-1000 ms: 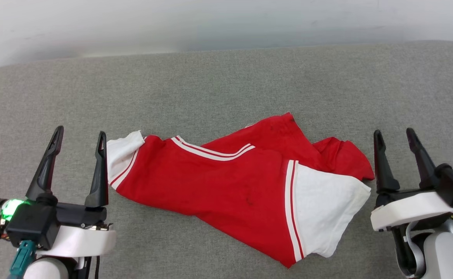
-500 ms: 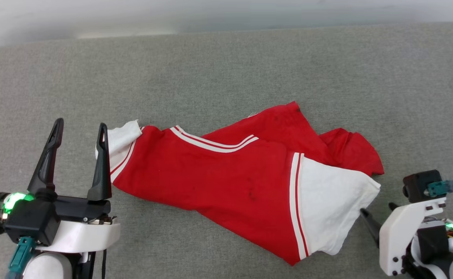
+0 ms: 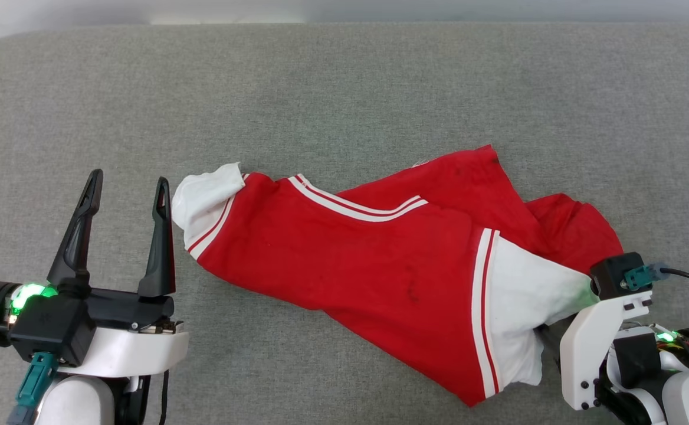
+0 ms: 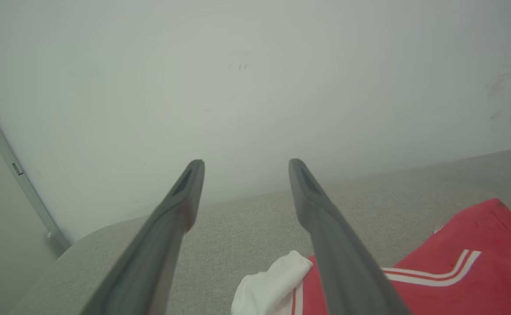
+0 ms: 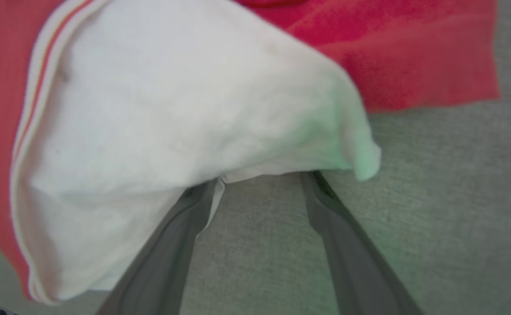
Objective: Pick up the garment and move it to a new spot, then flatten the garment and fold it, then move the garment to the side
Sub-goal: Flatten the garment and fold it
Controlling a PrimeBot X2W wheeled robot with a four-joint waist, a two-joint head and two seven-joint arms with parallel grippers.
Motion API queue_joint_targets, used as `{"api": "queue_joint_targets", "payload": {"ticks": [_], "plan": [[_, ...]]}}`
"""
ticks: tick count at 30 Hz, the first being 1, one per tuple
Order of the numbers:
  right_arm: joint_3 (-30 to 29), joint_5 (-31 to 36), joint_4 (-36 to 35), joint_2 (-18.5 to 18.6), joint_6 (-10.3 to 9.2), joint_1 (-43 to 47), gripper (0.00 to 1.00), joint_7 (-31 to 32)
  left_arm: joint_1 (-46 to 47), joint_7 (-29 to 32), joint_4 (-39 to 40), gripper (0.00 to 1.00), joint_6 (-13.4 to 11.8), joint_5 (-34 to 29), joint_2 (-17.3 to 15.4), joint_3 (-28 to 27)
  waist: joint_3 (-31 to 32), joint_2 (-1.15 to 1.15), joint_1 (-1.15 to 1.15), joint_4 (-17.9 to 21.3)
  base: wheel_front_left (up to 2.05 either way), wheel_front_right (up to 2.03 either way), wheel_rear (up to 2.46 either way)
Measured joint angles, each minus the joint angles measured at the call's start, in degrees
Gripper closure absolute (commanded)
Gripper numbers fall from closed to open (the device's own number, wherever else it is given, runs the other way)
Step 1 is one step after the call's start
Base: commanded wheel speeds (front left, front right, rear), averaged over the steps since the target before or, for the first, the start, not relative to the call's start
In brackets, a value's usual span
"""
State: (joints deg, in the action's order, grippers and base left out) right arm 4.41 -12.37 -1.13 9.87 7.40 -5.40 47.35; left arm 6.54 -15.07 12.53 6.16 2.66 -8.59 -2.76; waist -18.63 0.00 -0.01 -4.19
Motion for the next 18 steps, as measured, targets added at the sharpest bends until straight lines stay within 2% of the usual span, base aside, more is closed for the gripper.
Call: {"api": "queue_joint_targets", "payload": {"ticks": [1,2,9,18], "plan": [[0.3,0.1,0.6,0.2,-0.01,-0.2,0.75,0.0,0.1,0.0,-0.1,0.0,0.2,0.0,0.1,0.0,-0.1,0.0,0.0,-0.2,0.0,0.0,0.0],[0.6,0.3,1.0,0.8,-0.01,-0.5,1.0,-0.1,0.1,0.0,-0.1,0.0,0.2,0.0,0.1,-0.1,-0.1,0.0,0.0,-0.3,0.0,0.0,0.0],[-1.2,2.6,3.8,2.3,0.53,-2.8,1.0,-2.2,0.1,0.0,-0.9,0.0,0.4,-0.4,0.5,-0.6,0.5,0.0,0.0,0.8,0.0,0.0,0.0],[-9.2,5.0,6.5,7.1,0.16,-5.4,1.0,-2.9,0.1,0.0,-1.9,0.0,0.7,-0.5,0.5,-0.3,1.0,0.0,0.01,3.0,0.0,0.0,0.0]]}}
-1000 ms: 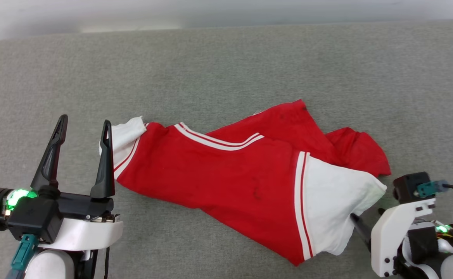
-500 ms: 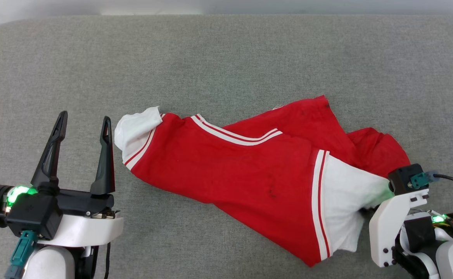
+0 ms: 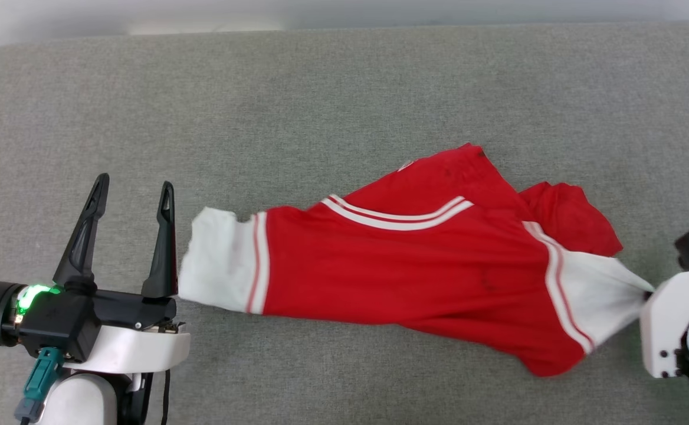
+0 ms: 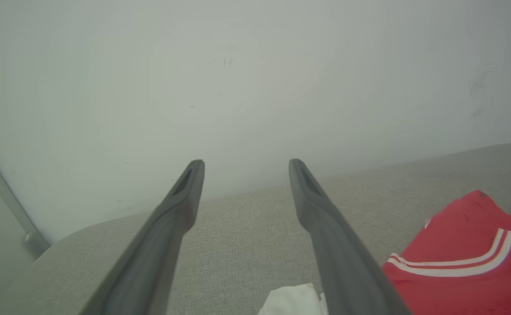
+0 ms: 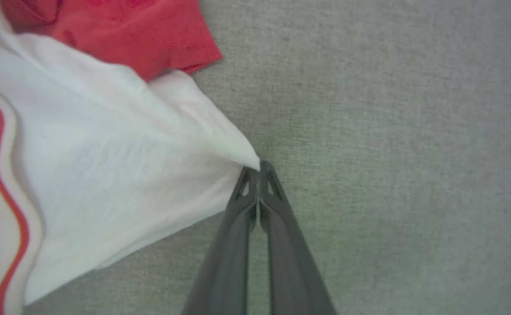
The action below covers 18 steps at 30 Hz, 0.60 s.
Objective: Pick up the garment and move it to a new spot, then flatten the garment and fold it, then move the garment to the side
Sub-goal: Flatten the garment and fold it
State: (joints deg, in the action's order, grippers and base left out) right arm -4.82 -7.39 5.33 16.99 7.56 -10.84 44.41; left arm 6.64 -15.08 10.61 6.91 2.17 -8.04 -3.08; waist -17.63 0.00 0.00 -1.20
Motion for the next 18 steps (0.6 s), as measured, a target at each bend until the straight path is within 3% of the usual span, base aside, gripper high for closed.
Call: {"api": "queue_joint_targets", "payload": {"ticks": [7,14,15,18], "plan": [[-5.2,1.2,3.0,2.1,-0.01,1.7,1.0,1.1,0.0,0.0,-0.6,0.0,0.1,0.0,0.0,0.4,0.1,0.0,0.0,0.7,0.0,0.0,0.0],[-8.2,2.3,6.9,-0.6,-0.07,2.3,1.0,-2.6,-0.2,0.0,-1.5,0.0,0.2,0.0,-0.2,0.6,0.4,0.0,0.0,1.3,0.0,0.0,0.0],[-8.5,2.6,7.3,-1.2,-0.07,2.1,0.02,-4.1,-0.3,0.0,-1.6,0.0,0.2,0.0,-0.2,0.5,0.6,0.0,0.0,1.4,0.0,0.0,0.0],[-8.7,2.8,7.8,-2.6,-0.13,1.1,0.0,-9.7,-0.4,0.0,-2.0,0.0,0.3,0.0,-0.4,0.3,1.4,0.0,0.0,1.9,0.0,0.0,0.0]]}}
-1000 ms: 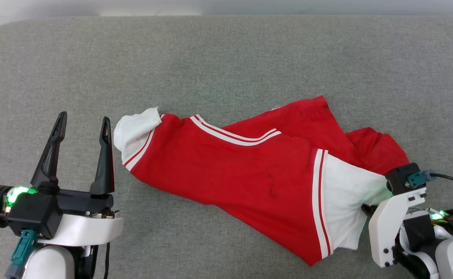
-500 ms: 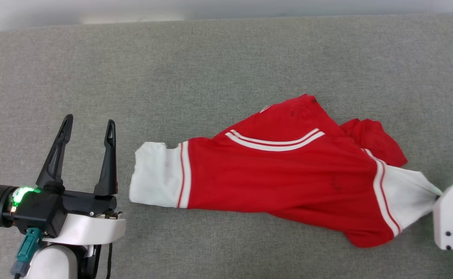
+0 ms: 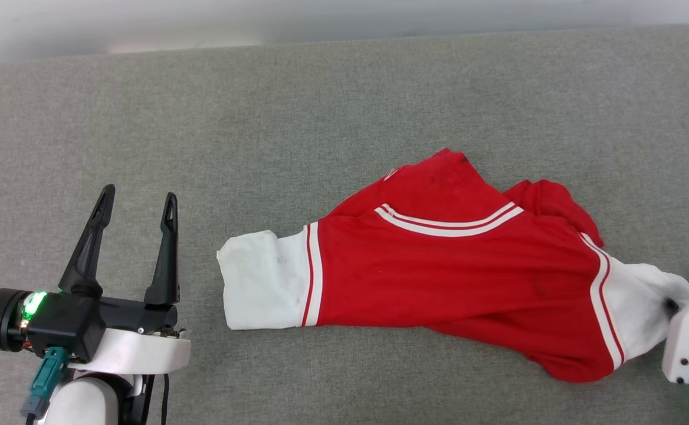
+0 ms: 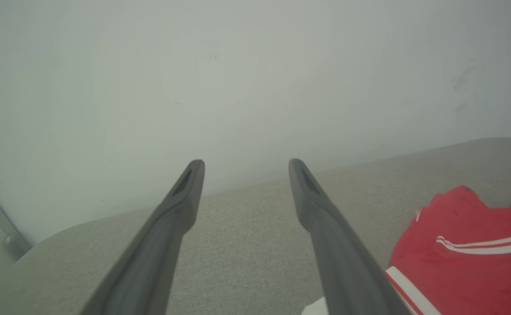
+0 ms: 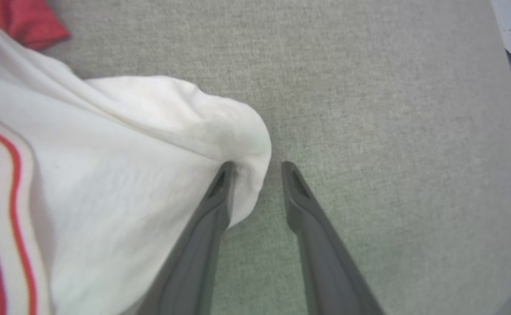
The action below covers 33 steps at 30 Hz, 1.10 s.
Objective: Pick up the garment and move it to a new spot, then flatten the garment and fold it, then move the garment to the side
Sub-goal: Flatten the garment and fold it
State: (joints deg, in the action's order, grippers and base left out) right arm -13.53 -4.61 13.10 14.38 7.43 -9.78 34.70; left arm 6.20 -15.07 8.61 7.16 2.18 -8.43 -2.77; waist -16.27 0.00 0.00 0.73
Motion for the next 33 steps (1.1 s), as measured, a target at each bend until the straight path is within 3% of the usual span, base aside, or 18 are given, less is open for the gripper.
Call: {"api": "queue_joint_targets", "payload": {"ticks": [11,16,22,29,33], "plan": [[1.4,-4.5,-8.1,-3.8,0.08,-2.0,0.0,-23.4,-1.5,0.0,-1.1,0.0,0.2,3.7,0.0,-0.8,2.5,0.0,0.0,2.4,0.0,0.0,0.0],[1.4,-5.7,-12.1,-6.5,0.08,-0.8,0.0,-33.8,-3.3,0.4,-5.0,0.0,0.2,6.3,-3.4,2.3,2.3,0.0,0.0,3.3,0.0,0.0,0.0],[1.7,-5.9,-15.2,-8.2,0.08,0.0,0.0,-39.8,-3.1,12.9,-3.6,0.0,0.3,10.5,-12.0,8.3,1.1,0.0,0.0,4.4,0.0,0.0,0.0],[1.7,-4.5,-16.9,-9.6,0.08,0.3,0.0,-40.2,-1.1,37.0,0.8,0.0,0.1,18.5,-16.8,9.8,-1.2,0.0,0.0,5.7,0.0,0.0,0.0],[2.3,-4.5,-16.9,-10.1,0.08,0.2,0.0,-40.7,-0.1,42.0,0.5,0.0,-0.2,19.7,-18.1,9.6,-2.6,0.0,0.0,6.4,0.0,0.0,0.0]]}}
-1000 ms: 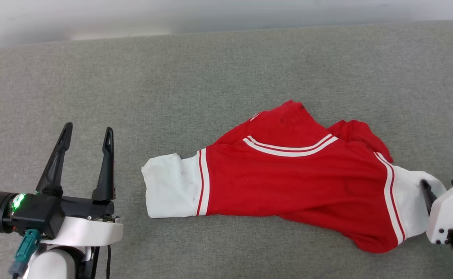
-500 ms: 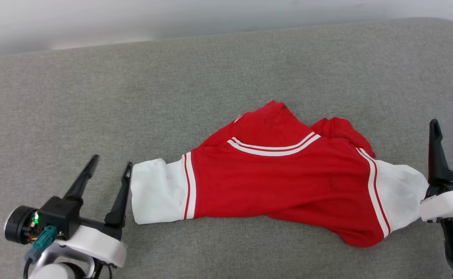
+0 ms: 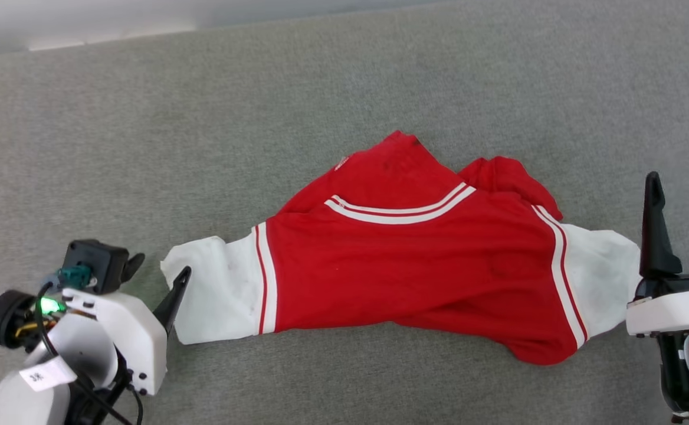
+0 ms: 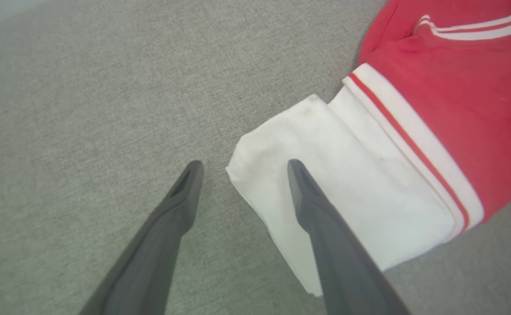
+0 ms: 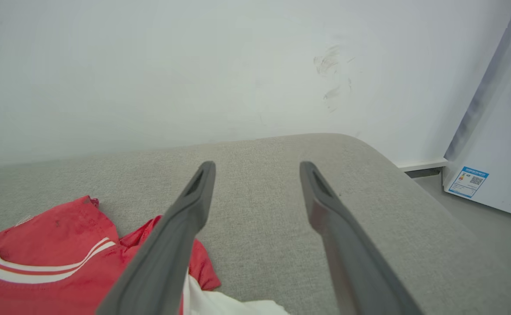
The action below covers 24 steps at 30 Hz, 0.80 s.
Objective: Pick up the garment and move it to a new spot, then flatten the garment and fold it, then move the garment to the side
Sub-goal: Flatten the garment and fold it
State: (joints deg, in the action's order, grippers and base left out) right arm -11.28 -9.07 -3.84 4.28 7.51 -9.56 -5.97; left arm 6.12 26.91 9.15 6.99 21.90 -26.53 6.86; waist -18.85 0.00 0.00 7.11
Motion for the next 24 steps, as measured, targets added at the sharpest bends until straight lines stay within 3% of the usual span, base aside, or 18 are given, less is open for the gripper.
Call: {"api": "queue_joint_targets", "payload": {"ticks": [14,15,20,24], "plan": [[0.8,0.3,1.6,-0.8,0.0,-1.2,0.0,-1.4,3.6,5.5,-5.6,0.0,-0.4,0.8,-2.6,1.9,-4.7,0.0,0.0,2.2,0.0,0.0,0.0],[1.0,0.5,2.0,-0.9,0.0,-1.4,0.0,-1.6,4.2,6.0,-6.0,1.0,-0.4,1.6,-3.2,3.4,-4.9,0.0,0.0,2.2,0.0,0.0,0.0],[1.7,1.1,2.8,-0.8,0.0,-1.5,0.0,-0.1,4.5,3.6,-7.2,1.0,-0.1,2.5,-2.2,4.2,-4.5,0.0,0.0,2.1,0.0,0.0,0.0],[3.4,0.8,3.5,1.1,0.01,-0.7,0.0,5.3,4.6,-1.5,-7.5,1.0,-1.3,1.4,-1.7,3.3,-3.3,0.0,0.0,1.8,0.0,0.0,0.0]]}}
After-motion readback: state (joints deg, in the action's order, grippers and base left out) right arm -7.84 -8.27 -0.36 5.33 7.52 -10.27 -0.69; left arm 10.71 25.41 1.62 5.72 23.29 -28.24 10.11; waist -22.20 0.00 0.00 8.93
